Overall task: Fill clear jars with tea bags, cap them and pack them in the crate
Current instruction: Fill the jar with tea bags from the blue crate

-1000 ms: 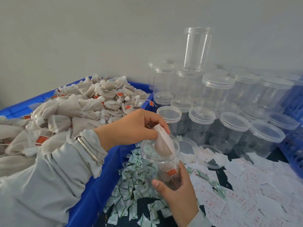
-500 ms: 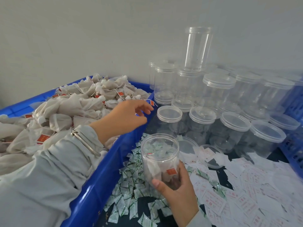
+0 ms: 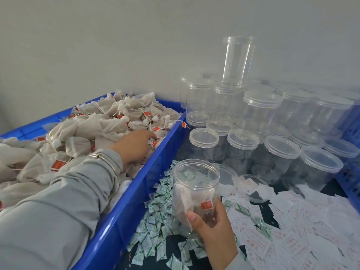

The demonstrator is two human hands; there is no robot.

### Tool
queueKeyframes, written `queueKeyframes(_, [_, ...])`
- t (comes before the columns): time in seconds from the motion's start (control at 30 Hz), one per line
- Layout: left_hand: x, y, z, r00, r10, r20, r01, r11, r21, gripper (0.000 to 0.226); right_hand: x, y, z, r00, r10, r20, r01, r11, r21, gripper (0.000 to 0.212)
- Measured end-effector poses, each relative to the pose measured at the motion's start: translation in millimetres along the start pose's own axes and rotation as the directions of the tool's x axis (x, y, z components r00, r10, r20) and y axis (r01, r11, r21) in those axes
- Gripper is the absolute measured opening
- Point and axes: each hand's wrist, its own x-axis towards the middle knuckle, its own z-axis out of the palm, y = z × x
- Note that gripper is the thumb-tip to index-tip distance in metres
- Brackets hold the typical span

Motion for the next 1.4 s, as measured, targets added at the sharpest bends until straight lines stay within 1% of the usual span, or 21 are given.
queueKeyframes(0.03, [1.5,1.0,3.4,0.995,0.078,0.062,-0.083,0.993,0.084,0.041,0.5,1.3,-0.3,1.0,0.0,-0.001,0.0,1.0,0.002,0.082])
queueKeyframes(0.1, [5.9,2.2,8.9,0.982,0.127,0.142,-0.157,0.962,0.225,0.04,1.2,3.9,-0.4,1.0,0.001,0.006,-0.001,1.0,0.0,0.079])
queueKeyframes(0.27, [14.9,0.4,16.7,0.985,0.101,0.137,-0.141,0.932,0.333,0.039,0.9,4.8,0.2,1.0,0.007,0.025,-0.007,1.0,0.007,0.087])
queueKeyframes(0.33, [14.9,-0.2,18.4,0.986,0.103,0.132,-0.142,0.933,0.332,0.039,0.8,4.3,-0.5,1.0,0.009,0.026,-0.009,1.0,0.016,0.088])
queueKeyframes(0.5, [14.1,1.8,15.2,0.998,0.063,-0.022,-0.058,0.982,0.18,0.029,0.8,4.6,-2.8,1.0,0.011,0.018,-0.011,1.0,0.019,0.084])
queueKeyframes(0.67, [10.9,3.5,4.8,0.959,-0.111,-0.262,0.08,0.989,-0.126,0.024,1.4,4.7,-3.6,1.0,-0.002,0.005,0.002,1.0,0.014,0.083])
queueKeyframes(0.73, [10.6,2.9,0.9,0.939,-0.183,-0.292,0.114,0.965,-0.237,0.012,1.6,4.7,-2.9,1.0,-0.009,-0.003,0.009,1.0,0.008,0.08])
queueKeyframes(0.77, [10.7,3.2,-1.5,0.935,-0.209,-0.287,0.132,0.955,-0.265,0.014,1.7,4.9,-2.8,1.0,-0.01,-0.006,0.01,1.0,0.011,0.078])
queueKeyframes(0.83, [11.6,2.0,-4.3,0.938,-0.237,-0.255,0.162,0.946,-0.282,0.03,1.7,5.2,-2.4,1.0,-0.012,-0.005,0.012,1.0,0.011,0.077])
queueKeyframes(0.93, [10.3,0.5,-7.9,0.933,-0.256,-0.253,0.16,0.925,-0.343,0.05,1.6,5.4,-2.3,1.0,-0.021,-0.002,0.021,1.0,0.001,0.075])
queueKeyframes(1.0, [8.3,1.0,-10.3,0.927,-0.26,-0.27,0.136,0.904,-0.405,0.054,1.7,6.2,-2.8,1.0,-0.019,-0.003,0.019,1.0,-0.002,0.075])
queueKeyframes(1.03, [7.1,2.2,-11.9,0.923,-0.253,-0.29,0.103,0.888,-0.447,0.048,1.7,6.7,-3.0,1.0,-0.019,-0.003,0.019,1.0,0.0,0.077])
queueKeyframes(1.1, [3.6,5.7,-15.8,0.916,-0.217,-0.336,0.012,0.854,-0.52,0.024,1.7,6.8,-3.2,1.0,-0.014,-0.002,0.014,1.0,0.004,0.083])
queueKeyframes(1.17, [-2.7,13.6,-20.9,0.925,-0.179,-0.334,-0.041,0.829,-0.558,0.023,1.5,6.4,-2.8,1.0,-0.007,0.002,0.007,1.0,0.008,0.089])
queueKeyframes(1.2, [-5.0,18.8,-23.3,0.935,-0.168,-0.312,-0.059,0.793,-0.606,0.024,1.5,6.5,-2.9,1.0,-0.006,0.001,0.006,1.0,0.008,0.089])
queueKeyframes(1.23, [-8.4,24.7,-27.0,0.949,-0.157,-0.275,-0.088,0.704,-0.705,0.023,1.7,6.4,-2.7,1.0,-0.005,0.0,0.005,1.0,0.006,0.088])
queueKeyframes(1.27, [-11.8,30.5,-31.4,0.97,-0.129,-0.207,-0.108,0.532,-0.84,0.02,1.7,5.9,-2.3,1.0,-0.005,-0.001,0.005,1.0,0.005,0.087])
queueKeyframes(1.3, [-16.7,36.8,-37.5,0.991,-0.072,-0.114,-0.089,0.291,-0.953,0.016,1.6,5.4,-2.1,1.0,-0.006,-0.001,0.006,1.0,0.004,0.086])
queueKeyframes(1.33, [-19.7,40.7,-42.3,0.999,0.012,-0.046,-0.046,0.077,-0.996,0.011,1.7,4.7,-1.7,1.0,-0.006,0.0,0.006,1.0,0.004,0.087])
queueKeyframes(1.37, [-23.2,44.3,-46.4,0.996,0.092,-0.015,-0.011,-0.039,-0.999,0.009,1.5,4.2,-1.5,1.0,-0.005,0.002,0.005,1.0,0.004,0.089])
queueKeyframes(1.4, [-26.3,47.6,-48.5,0.987,0.158,-0.009,0.001,-0.065,-0.998,0.01,1.5,3.9,-1.3,1.0,-0.002,0.005,0.002,1.0,0.003,0.092])
